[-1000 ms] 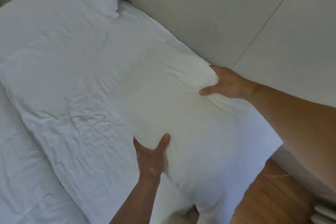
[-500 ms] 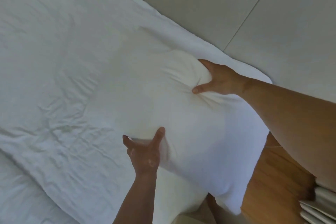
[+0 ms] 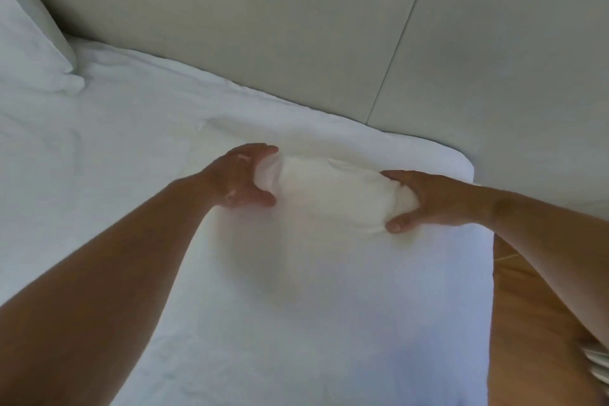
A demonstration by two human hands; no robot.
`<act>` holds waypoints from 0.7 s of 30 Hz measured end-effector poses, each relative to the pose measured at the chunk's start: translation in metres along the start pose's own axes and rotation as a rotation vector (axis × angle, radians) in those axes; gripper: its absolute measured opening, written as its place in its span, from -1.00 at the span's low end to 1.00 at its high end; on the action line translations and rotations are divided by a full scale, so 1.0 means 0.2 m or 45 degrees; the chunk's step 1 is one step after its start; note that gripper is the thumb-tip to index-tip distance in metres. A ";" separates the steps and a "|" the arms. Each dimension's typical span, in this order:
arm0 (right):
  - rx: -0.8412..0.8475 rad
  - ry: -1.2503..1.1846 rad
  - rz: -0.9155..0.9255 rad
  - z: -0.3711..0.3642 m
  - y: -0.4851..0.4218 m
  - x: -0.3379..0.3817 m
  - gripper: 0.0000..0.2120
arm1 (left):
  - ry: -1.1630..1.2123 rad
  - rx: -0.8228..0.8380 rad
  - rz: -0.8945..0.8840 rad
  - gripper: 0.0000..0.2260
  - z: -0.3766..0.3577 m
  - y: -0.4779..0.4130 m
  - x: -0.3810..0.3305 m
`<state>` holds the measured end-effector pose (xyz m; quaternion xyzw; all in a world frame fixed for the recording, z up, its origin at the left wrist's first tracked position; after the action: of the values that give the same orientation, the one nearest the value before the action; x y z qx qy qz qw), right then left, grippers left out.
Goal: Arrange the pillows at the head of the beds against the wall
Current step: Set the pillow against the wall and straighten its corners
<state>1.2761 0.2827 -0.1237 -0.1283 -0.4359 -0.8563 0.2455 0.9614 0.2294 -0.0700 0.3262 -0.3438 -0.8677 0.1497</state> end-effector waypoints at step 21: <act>-0.083 0.016 -0.433 -0.08 0.13 -0.28 0.23 | -0.889 -0.069 0.139 -0.29 0.11 -0.24 0.05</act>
<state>1.3370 0.2736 -0.1391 -0.0554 -0.4219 -0.8999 0.0954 0.9383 0.2700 -0.0952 -0.0132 -0.3682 -0.9264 0.0779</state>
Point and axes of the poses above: each hand's wrist, its own y-axis away from the middle knuckle, its own z-axis out of the back of the hand, x = y × z, the point moved 7 cm from there along -y, towards the middle knuckle, and after that the axes turned 13 degrees about y, right-handed, at the moved point
